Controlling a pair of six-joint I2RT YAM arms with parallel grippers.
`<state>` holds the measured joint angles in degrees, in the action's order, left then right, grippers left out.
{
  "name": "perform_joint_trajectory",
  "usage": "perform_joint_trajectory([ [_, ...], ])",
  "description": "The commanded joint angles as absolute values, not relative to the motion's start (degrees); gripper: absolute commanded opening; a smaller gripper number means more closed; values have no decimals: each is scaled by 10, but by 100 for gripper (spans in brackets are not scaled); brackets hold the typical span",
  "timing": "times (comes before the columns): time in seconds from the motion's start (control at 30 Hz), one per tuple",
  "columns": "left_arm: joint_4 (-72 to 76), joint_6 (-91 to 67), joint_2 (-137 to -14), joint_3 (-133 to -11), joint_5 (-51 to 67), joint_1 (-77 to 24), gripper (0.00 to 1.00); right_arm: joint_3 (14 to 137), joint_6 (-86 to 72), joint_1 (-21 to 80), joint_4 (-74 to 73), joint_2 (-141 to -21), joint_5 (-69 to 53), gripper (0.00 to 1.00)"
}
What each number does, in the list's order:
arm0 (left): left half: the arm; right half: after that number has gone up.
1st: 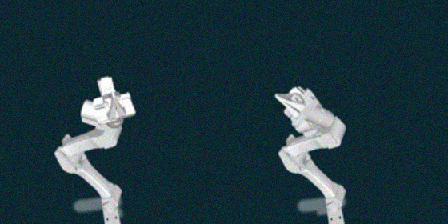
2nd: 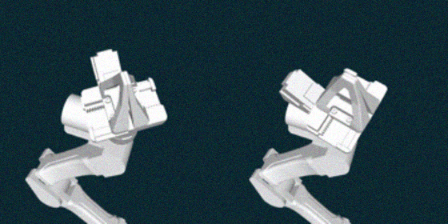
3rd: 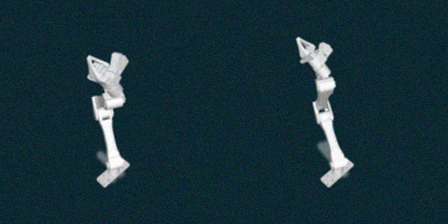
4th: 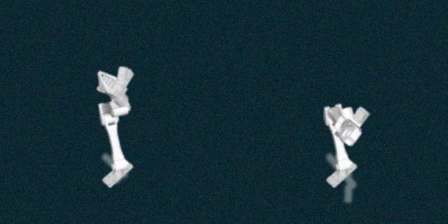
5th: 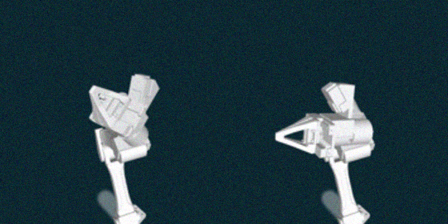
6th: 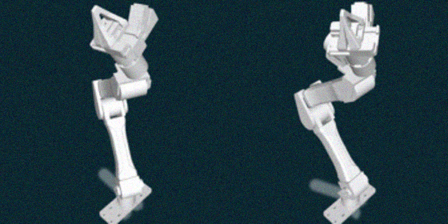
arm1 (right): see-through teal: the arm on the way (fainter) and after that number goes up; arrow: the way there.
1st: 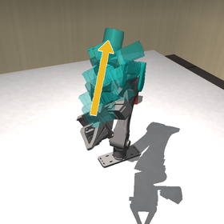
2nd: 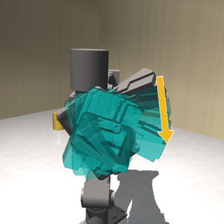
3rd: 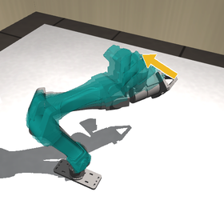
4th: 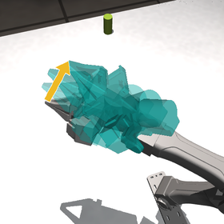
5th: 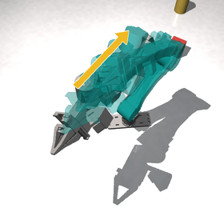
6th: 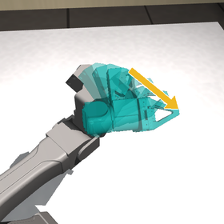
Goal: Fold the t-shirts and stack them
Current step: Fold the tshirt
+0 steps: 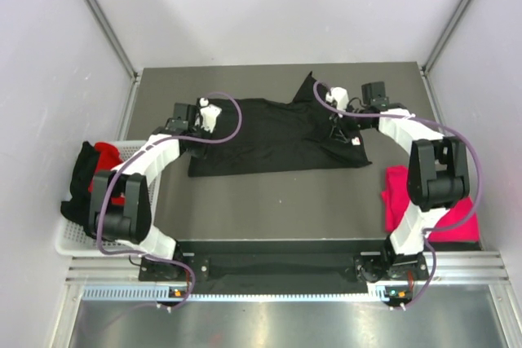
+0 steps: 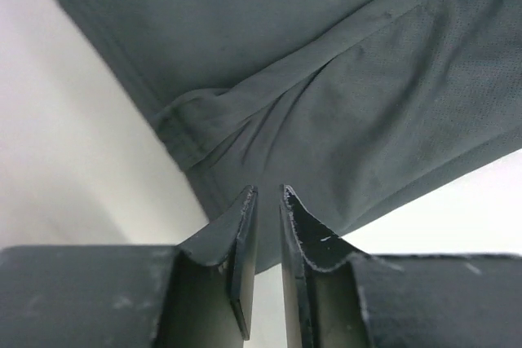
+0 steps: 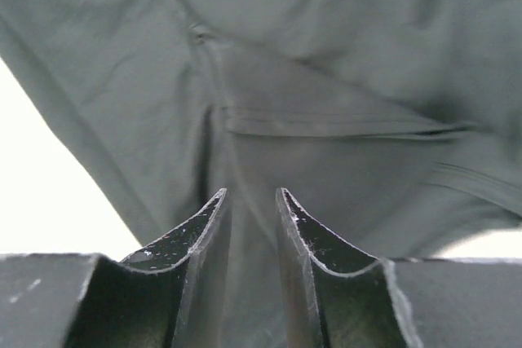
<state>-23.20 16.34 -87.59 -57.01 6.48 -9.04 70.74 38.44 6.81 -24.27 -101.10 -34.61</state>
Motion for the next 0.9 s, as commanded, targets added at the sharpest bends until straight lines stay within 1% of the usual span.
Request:
perform_joint_trajectory([
  [0.0,-222,159,-896,-593,97,-91,21,725,403,88,-268,-1038,-367,29],
  [0.33,-227,159,-963,-612,67,-91,18,775,389,119,-265,-1116,-328,27],
  [0.37,-230,160,-969,-617,64,-91,18,801,392,119,-283,-1127,-330,27],
  [0.5,-240,158,-998,-624,56,-90,16,830,388,120,-309,-1156,-324,26],
  [0.7,-238,156,-1005,-623,57,-90,15,850,377,122,-319,-1175,-312,26],
  [0.87,-235,156,-998,-620,50,-90,15,893,368,128,-331,-1192,-305,26],
])
